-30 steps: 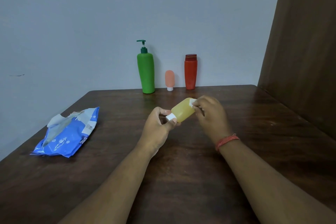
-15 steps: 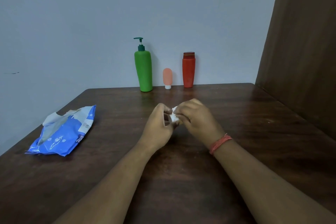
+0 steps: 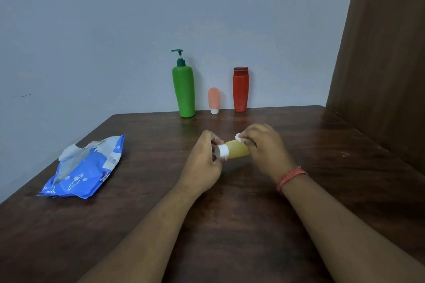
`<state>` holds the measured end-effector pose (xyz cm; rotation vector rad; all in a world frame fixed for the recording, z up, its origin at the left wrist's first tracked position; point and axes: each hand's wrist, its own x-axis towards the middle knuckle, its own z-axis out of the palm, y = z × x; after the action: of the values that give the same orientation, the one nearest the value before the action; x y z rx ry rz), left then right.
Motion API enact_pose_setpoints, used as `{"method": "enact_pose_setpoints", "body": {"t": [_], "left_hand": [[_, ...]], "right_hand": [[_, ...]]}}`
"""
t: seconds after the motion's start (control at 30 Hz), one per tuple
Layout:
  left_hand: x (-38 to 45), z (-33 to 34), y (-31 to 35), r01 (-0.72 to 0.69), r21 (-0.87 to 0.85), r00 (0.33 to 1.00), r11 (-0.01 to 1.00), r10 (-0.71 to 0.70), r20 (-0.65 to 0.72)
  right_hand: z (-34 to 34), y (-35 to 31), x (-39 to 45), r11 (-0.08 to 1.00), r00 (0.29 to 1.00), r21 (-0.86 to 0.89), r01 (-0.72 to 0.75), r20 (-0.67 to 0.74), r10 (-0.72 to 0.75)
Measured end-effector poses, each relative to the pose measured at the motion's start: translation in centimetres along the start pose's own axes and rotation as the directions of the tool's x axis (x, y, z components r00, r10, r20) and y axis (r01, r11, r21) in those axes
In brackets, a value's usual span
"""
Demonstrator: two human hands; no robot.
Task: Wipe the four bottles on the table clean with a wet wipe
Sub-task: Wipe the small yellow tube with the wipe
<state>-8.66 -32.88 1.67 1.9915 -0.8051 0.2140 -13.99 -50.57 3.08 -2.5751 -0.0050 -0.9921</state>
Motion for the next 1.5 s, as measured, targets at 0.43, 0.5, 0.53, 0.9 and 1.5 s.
{"method": "enact_pose_setpoints", "body": {"t": [0.43, 0.5, 0.53, 0.9, 1.5], "left_hand": [[0.2, -0.1, -0.1, 0.148, -0.365, 0.98, 0.919, -0.185, -0.068], [0.1, -0.2, 0.0, 0.144, -0.356, 0.982, 0.923, -0.176, -0.06], [0.1, -0.1, 0.0, 0.136, -0.329, 0.986, 0.934, -0.162, -0.051], [-0.2, 0.4, -0.1, -0.169, 0.017, 0.986, 0.986, 0.168, 0.018], [-0.5, -0.3, 0.2, -0.246, 0.178, 0.969, 0.953, 0.238, 0.062]], "right_hand": [[0.7, -1.3, -0.6, 0.991, 0.982, 0.007, 0.136, -0.132, -0.134], [0.9, -1.8, -0.5, 0.972, 0.967, -0.02, 0.235, -0.093, -0.236], [0.9, -1.4, 0.0, 0.978, 0.968, -0.03, 0.206, -0.139, -0.208], [0.2, -0.8, 0.4, 0.97, 0.973, -0.074, 0.231, 0.021, -0.23], [-1.1, 1.1, 0.6, 0.998, 0.996, -0.052, -0.019, 0.086, 0.023]]}}
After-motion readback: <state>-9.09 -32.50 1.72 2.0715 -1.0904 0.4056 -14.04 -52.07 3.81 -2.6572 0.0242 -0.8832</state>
